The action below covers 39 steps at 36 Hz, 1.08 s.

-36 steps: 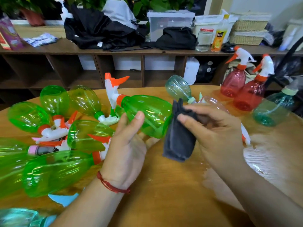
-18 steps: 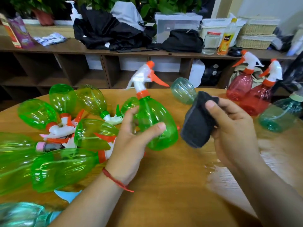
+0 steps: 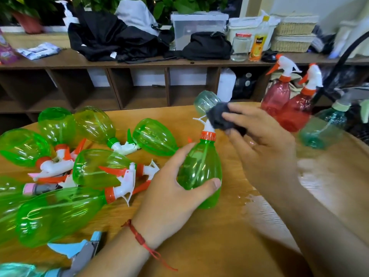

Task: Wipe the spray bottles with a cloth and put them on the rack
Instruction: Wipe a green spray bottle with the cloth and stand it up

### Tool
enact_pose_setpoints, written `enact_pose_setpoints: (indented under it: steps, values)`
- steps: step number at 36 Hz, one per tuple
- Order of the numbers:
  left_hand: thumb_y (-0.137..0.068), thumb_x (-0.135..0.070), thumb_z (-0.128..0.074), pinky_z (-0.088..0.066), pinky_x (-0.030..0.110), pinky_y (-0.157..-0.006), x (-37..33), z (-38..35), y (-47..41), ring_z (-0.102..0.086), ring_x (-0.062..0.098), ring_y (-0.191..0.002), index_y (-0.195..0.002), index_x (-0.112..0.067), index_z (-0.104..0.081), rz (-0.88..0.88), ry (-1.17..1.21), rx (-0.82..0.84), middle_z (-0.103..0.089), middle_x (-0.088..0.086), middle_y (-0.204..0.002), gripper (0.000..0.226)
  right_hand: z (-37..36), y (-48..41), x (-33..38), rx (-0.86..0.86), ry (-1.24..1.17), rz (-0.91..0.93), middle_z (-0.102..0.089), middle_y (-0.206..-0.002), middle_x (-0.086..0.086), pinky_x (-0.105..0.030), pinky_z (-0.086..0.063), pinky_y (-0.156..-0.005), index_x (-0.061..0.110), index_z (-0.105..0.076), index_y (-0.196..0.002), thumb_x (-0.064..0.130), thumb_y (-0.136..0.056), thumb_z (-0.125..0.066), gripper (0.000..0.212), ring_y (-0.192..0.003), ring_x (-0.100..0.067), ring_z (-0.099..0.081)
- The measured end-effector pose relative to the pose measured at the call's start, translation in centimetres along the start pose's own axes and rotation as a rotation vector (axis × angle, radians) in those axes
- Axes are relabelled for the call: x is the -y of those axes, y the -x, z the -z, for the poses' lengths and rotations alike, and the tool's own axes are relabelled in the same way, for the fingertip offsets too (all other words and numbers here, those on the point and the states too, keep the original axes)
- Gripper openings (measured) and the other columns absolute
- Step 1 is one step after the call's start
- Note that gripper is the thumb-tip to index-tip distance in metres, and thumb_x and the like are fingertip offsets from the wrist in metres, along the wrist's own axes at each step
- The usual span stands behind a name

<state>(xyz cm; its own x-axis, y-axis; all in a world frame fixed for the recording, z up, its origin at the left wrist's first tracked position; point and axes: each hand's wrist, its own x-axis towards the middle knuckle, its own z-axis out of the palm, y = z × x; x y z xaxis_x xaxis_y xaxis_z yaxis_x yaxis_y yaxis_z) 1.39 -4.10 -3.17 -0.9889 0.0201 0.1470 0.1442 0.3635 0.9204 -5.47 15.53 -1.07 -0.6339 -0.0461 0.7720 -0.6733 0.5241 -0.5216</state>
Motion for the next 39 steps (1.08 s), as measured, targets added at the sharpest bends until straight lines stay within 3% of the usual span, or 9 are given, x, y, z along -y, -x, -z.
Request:
enact_pose_setpoints:
  steps: [4, 7, 9, 14, 17, 20, 26, 34, 39]
  values:
    - [-0.078, -0.039, -0.094, -0.045, 0.027, -0.117, 0.5, -0.3, -0.1, -0.054, -0.010, -0.133, -0.148, -0.049, -0.054, 0.001, 0.002, 0.009, -0.061, -0.031, -0.142, 0.081, -0.8, 0.5, 0.0, 0.123, 0.080, 0.126, -0.070, -0.132, 0.003, -0.030, -0.043, -0.116, 0.013, -0.077, -0.124, -0.002, -0.092, -0.076, 0.035, -0.131, -0.013, -0.059]
    - [-0.078, -0.031, -0.094, -0.040, 0.003, -0.103, 0.5, -0.6, -0.1, -0.051, -0.021, -0.127, -0.141, -0.048, -0.054, -0.021, -0.009, -0.003, -0.062, -0.042, -0.131, 0.076, -0.9, 0.6, 0.6, 0.191, 0.061, 0.167, -0.071, -0.133, 0.004, -0.025, -0.040, -0.117, 0.012, -0.077, -0.126, -0.002, -0.094, -0.073, 0.036, -0.133, -0.014, -0.059]
    - [-0.080, -0.025, -0.093, -0.037, -0.002, -0.097, 0.6, -0.7, -0.2, -0.052, -0.024, -0.122, -0.133, -0.051, -0.054, -0.026, -0.019, -0.001, -0.060, -0.049, -0.124, 0.072, -0.8, 0.5, 0.5, 0.241, 0.062, 0.200, -0.070, -0.135, 0.004, -0.026, -0.040, -0.118, 0.012, -0.076, -0.127, -0.003, -0.095, -0.069, 0.036, -0.136, -0.015, -0.058]
    - [-0.075, -0.050, -0.091, -0.044, 0.035, -0.118, 0.8, -0.4, 0.0, -0.054, -0.001, -0.138, -0.149, -0.055, -0.049, -0.023, -0.050, 0.037, -0.059, -0.025, -0.147, 0.085, 1.0, -0.5, -1.2, 0.053, 0.150, 0.174, -0.071, -0.133, -0.004, -0.034, -0.050, -0.112, 0.006, -0.076, -0.124, -0.011, -0.091, -0.069, 0.038, -0.126, -0.019, -0.066]
    - [-0.077, -0.047, -0.093, -0.044, 0.031, -0.118, 0.6, -0.5, 0.3, -0.050, -0.007, -0.138, -0.150, -0.056, -0.048, -0.048, -0.106, 0.022, -0.054, -0.030, -0.147, 0.086, 1.6, -0.7, -1.6, -0.059, 0.189, 0.072, -0.073, -0.129, -0.004, -0.030, -0.051, -0.109, 0.006, -0.078, -0.120, -0.010, -0.091, -0.068, 0.034, -0.121, -0.017, -0.068]
    - [-0.077, -0.047, -0.092, -0.041, 0.021, -0.117, 0.6, -0.5, 0.2, -0.048, -0.013, -0.136, -0.152, -0.052, -0.048, -0.057, -0.152, -0.016, -0.053, -0.035, -0.143, 0.087, 0.8, -0.4, -1.4, 0.035, 0.191, 0.146, -0.072, -0.130, -0.004, -0.028, -0.046, -0.111, 0.006, -0.078, -0.121, -0.007, -0.092, -0.069, 0.033, -0.122, -0.023, -0.065]
    - [-0.075, -0.061, -0.087, -0.046, 0.036, -0.118, 0.8, -0.1, -0.2, -0.055, -0.003, -0.136, -0.153, -0.052, -0.046, -0.029, -0.140, -0.024, -0.058, -0.029, -0.145, 0.089, -1.0, 0.5, -0.4, 0.304, 0.152, 0.327, -0.069, -0.138, -0.003, -0.030, -0.041, -0.117, 0.007, -0.075, -0.129, -0.008, -0.096, -0.066, 0.037, -0.128, -0.027, -0.061]
    - [-0.078, -0.048, -0.090, -0.039, 0.004, -0.105, 0.2, -0.4, 0.3, -0.047, -0.016, -0.132, -0.153, -0.053, -0.046, -0.071, -0.178, -0.015, -0.051, -0.039, -0.140, 0.087, 1.0, -0.4, -1.4, 0.014, 0.262, 0.158, -0.071, -0.133, -0.005, -0.034, -0.052, -0.109, 0.007, -0.077, -0.123, -0.001, -0.096, -0.063, 0.032, -0.124, -0.025, -0.065]
    - [-0.078, -0.050, -0.089, -0.036, 0.006, -0.108, 0.3, -0.5, 0.2, -0.046, -0.018, -0.133, -0.147, -0.056, -0.046, -0.067, -0.157, -0.023, -0.052, -0.037, -0.141, 0.081, -0.9, 0.6, -0.2, 0.168, 0.215, 0.267, -0.070, -0.137, -0.005, -0.034, -0.044, -0.115, 0.006, -0.076, -0.126, -0.012, -0.093, -0.068, 0.037, -0.129, -0.028, -0.061]
